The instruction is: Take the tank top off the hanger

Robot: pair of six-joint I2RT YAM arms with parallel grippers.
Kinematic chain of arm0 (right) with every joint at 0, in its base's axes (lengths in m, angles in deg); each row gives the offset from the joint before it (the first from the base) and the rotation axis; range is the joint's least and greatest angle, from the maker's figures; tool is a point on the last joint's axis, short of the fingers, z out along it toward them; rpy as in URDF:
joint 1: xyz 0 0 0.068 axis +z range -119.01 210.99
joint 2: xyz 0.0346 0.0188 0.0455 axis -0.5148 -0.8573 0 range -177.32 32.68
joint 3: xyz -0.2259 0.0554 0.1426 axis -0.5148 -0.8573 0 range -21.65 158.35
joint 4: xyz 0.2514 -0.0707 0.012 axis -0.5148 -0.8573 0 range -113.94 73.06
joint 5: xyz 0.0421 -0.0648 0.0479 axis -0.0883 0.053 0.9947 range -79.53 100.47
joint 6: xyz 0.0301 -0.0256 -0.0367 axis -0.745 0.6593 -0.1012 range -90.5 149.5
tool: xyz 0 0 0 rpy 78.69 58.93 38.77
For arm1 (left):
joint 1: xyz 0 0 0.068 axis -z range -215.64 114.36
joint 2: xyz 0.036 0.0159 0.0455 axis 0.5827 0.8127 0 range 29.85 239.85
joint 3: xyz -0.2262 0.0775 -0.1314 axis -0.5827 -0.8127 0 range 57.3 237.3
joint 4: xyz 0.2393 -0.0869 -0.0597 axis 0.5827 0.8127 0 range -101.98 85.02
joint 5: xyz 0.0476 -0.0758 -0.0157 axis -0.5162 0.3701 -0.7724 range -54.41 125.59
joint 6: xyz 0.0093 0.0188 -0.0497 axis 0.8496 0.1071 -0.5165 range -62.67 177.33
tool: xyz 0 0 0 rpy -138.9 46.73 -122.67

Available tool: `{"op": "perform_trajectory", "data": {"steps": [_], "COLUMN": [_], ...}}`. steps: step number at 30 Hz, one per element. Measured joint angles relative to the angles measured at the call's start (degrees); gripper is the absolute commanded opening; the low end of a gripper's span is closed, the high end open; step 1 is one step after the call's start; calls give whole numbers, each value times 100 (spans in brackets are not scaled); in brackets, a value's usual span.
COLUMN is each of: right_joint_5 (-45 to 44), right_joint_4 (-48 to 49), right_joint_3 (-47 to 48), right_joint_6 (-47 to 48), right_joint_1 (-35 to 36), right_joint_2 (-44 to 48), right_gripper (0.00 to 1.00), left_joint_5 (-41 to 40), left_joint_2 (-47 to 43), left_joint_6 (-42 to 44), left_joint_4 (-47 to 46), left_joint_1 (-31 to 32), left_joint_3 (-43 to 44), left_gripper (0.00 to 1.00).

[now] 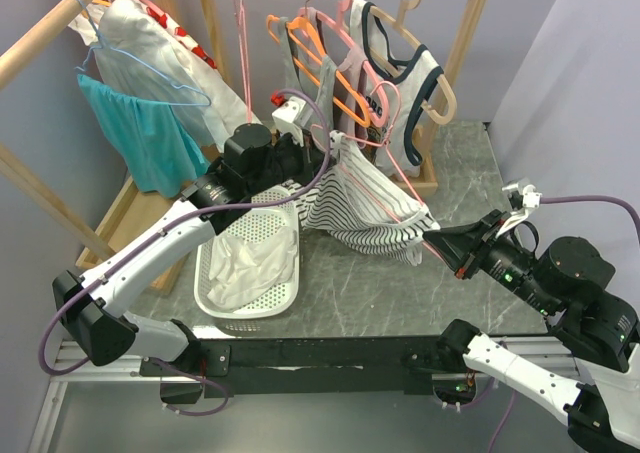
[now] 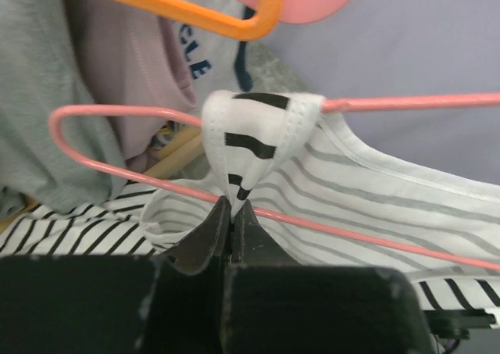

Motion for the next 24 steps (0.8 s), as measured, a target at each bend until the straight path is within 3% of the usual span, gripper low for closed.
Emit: {"op": "perform_trajectory", "data": {"steps": [6,9,13,24], "right_joint_5": [26,111,315,304], "right_joint_4": [-107,-240,-437,-636], "right_joint_3": [-114,-278,-299,-302], "right_joint_6": [-109,-195,-275,-319], "right_joint_1": [0,0,0,0], "right_joint_2": [83,247,306,623], "right_gripper": [0,0,0,0], "left_joint_5": [-756,-841,-848,-463], "left_joint_2": [0,2,72,859], "left_joint_6": [149,129,35,-179], "left_joint_4": [369,455,542,1106], "left_joint_1": [-105,-557,-1073,-1084], "left_joint_3": [184,184,247,660], "left_gripper": [1,1,1,1]}}
